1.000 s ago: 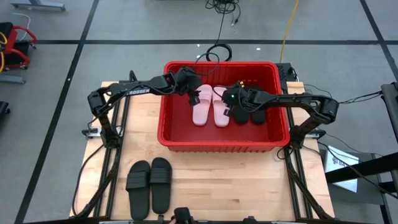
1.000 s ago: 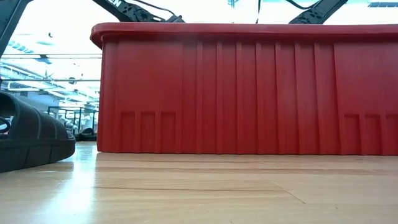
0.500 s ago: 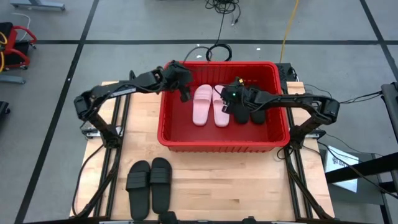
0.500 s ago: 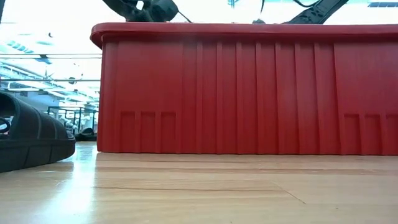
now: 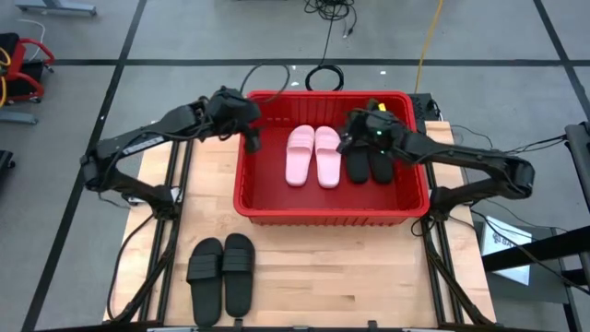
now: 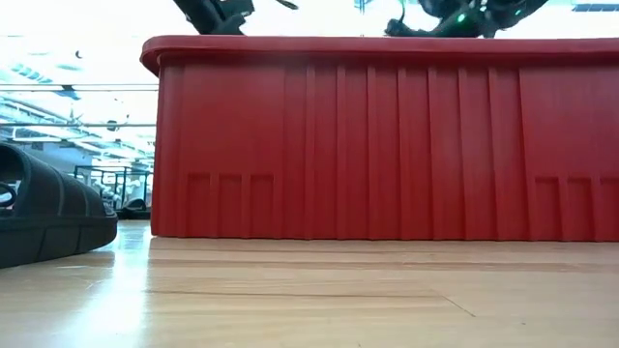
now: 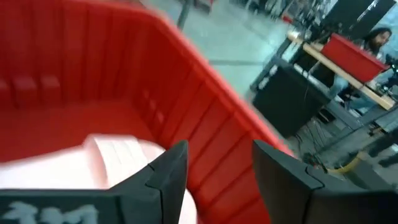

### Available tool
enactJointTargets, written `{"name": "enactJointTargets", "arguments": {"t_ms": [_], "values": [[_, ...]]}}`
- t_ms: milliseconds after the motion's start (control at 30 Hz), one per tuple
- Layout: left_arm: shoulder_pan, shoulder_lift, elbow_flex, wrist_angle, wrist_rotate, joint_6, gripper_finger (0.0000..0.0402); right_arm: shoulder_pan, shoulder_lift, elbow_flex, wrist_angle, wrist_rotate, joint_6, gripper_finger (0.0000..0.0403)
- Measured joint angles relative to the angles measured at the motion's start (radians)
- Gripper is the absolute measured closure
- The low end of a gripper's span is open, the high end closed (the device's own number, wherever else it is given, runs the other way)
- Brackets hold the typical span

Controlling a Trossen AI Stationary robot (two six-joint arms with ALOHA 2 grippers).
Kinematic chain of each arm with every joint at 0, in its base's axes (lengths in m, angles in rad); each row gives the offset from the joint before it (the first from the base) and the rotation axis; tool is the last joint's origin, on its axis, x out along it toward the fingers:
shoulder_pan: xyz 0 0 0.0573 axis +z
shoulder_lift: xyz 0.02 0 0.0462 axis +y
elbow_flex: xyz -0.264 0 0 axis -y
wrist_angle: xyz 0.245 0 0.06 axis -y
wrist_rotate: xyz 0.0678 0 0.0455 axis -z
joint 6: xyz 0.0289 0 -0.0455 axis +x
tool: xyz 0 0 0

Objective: Pick and place slides into bin
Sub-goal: Put the black slide into the red bin

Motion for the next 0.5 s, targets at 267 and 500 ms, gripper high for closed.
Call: {"name": "enactJointTargets", "arguments": {"t_ms": [267, 500], "values": [[-0.126, -0.107, 0.000, -0.087, -0.021, -0.068, 0.0190, 0.079, -0.111, 0.000, 0.001, -0.174, 0.108, 0.0238], [-0.285, -0.176, 0.000, -0.144, -0.048, -0.176, 0.0190, 0.182, -0.135, 0.000, -0.005, -0.207, 0.190, 0.0239]]}}
